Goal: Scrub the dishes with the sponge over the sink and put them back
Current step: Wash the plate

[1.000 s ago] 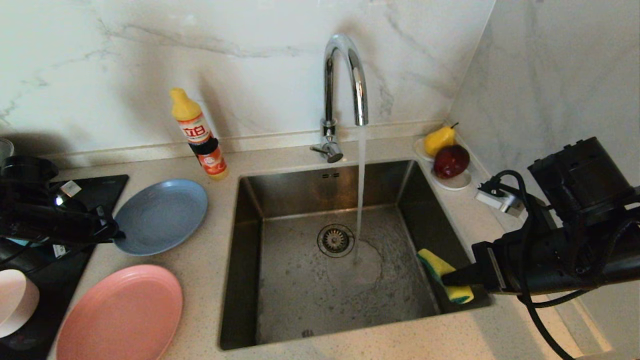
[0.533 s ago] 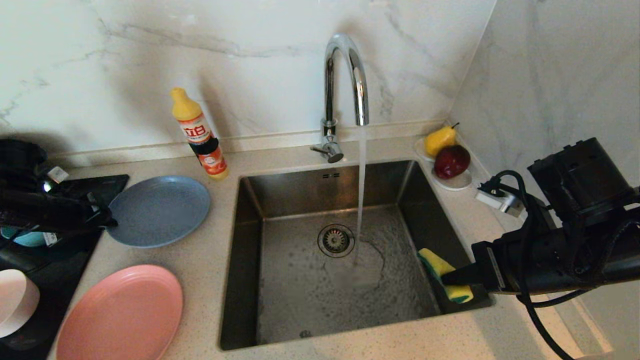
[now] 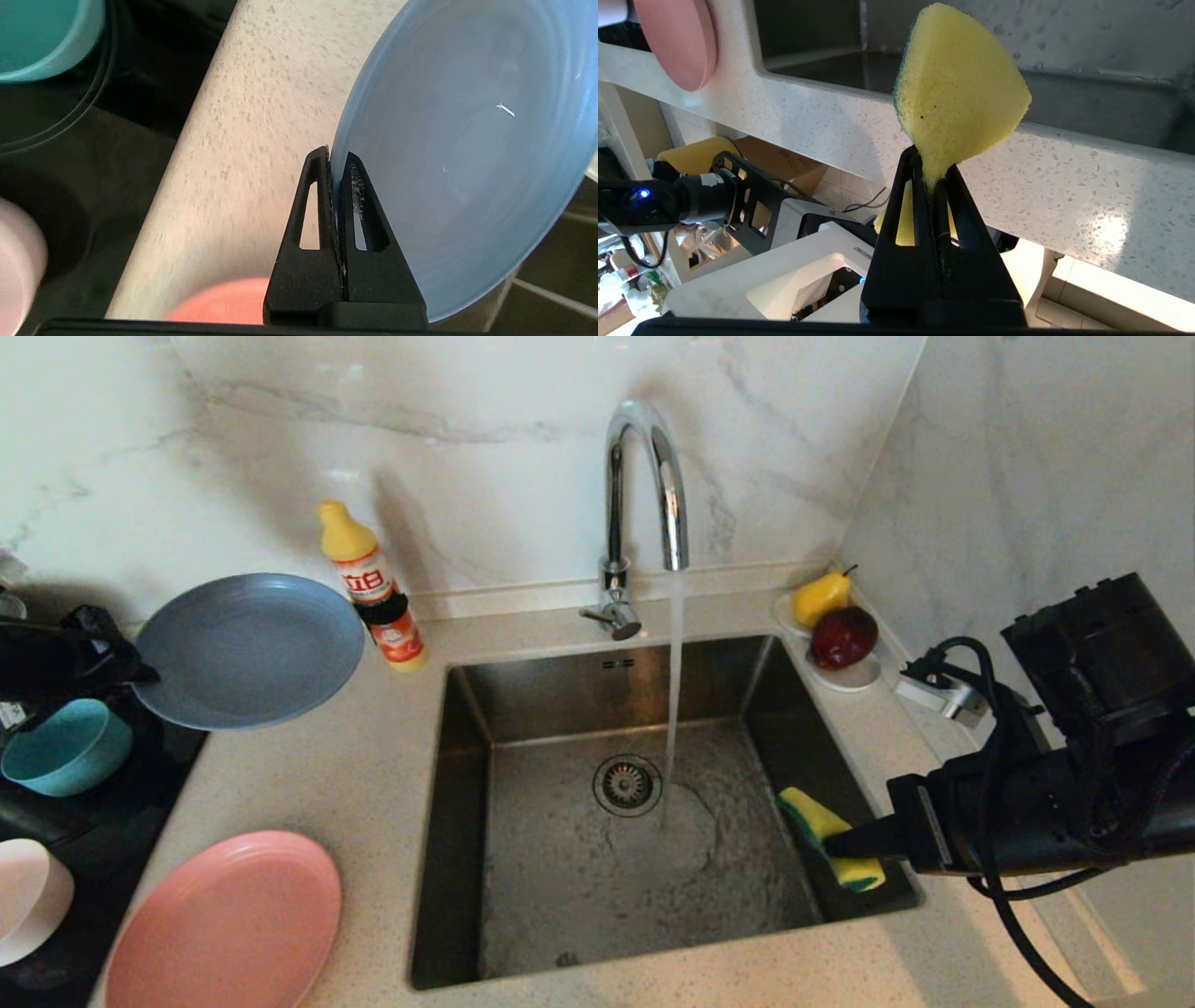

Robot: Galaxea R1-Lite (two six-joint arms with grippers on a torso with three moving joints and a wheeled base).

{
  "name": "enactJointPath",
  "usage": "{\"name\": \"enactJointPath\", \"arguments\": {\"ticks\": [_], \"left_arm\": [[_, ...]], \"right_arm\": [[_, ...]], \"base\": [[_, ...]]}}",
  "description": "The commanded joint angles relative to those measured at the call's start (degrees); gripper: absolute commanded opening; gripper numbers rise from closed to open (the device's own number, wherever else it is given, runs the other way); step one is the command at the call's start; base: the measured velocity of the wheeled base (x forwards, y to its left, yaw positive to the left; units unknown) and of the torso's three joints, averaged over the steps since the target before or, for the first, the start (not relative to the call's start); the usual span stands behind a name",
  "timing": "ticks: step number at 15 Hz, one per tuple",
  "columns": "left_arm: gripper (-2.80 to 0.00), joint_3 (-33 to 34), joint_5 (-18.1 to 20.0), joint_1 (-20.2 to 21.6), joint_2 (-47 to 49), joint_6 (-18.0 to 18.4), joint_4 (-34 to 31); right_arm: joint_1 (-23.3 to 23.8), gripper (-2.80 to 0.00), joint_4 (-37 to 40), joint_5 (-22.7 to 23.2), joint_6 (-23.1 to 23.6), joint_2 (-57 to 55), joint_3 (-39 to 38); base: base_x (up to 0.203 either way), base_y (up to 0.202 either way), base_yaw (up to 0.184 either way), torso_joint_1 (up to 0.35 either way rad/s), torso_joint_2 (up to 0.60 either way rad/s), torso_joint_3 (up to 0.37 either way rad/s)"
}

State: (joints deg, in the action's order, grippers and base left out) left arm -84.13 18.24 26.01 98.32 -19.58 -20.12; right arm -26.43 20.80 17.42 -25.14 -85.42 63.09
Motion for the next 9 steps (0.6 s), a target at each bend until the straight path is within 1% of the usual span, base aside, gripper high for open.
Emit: {"name": "enactJointPath", "arguments": {"ticks": [1, 2, 4, 5, 6, 9], "left_arm": [[-2.80, 0.17, 0.25, -0.02, -6.59, 0.13, -2.07], [-2.80, 0.55, 0.89, -0.08, -8.72, 0.31, -3.30], [-2.80, 1.33, 4.38, -0.86, -13.00, 0.52, -6.35], [-2.80, 1.79, 6.11, -2.89, -14.74, 0.46, -7.99], [-2.80, 2.28, 6.80, -5.47, -15.83, 0.49, -9.46], [-2.80, 5.55, 6.61, -14.61, -18.25, 0.66, -10.61]], "right_arm": [[-0.11, -2.80, -0.24, 0.07, -0.18, -0.01, -0.08], [-0.11, -2.80, -0.32, 0.07, -0.20, 0.38, -0.54], [0.00, -2.80, -0.23, 0.16, -0.92, 1.27, 0.02], [0.39, -2.80, -0.23, 0.16, -0.97, 1.57, 0.60], [0.48, -2.80, -0.10, 0.11, -1.05, 1.58, 0.97], [0.48, -2.80, -0.25, -0.10, -0.88, 2.53, 0.19]], "base": [[0.000, 0.000, 0.000, 0.000, 0.00, 0.000], [0.000, 0.000, 0.000, 0.000, 0.00, 0.000], [0.000, 0.000, 0.000, 0.000, 0.00, 0.000], [0.000, 0.000, 0.000, 0.000, 0.00, 0.000], [0.000, 0.000, 0.000, 0.000, 0.00, 0.000], [0.000, 0.000, 0.000, 0.000, 0.00, 0.000]]}}
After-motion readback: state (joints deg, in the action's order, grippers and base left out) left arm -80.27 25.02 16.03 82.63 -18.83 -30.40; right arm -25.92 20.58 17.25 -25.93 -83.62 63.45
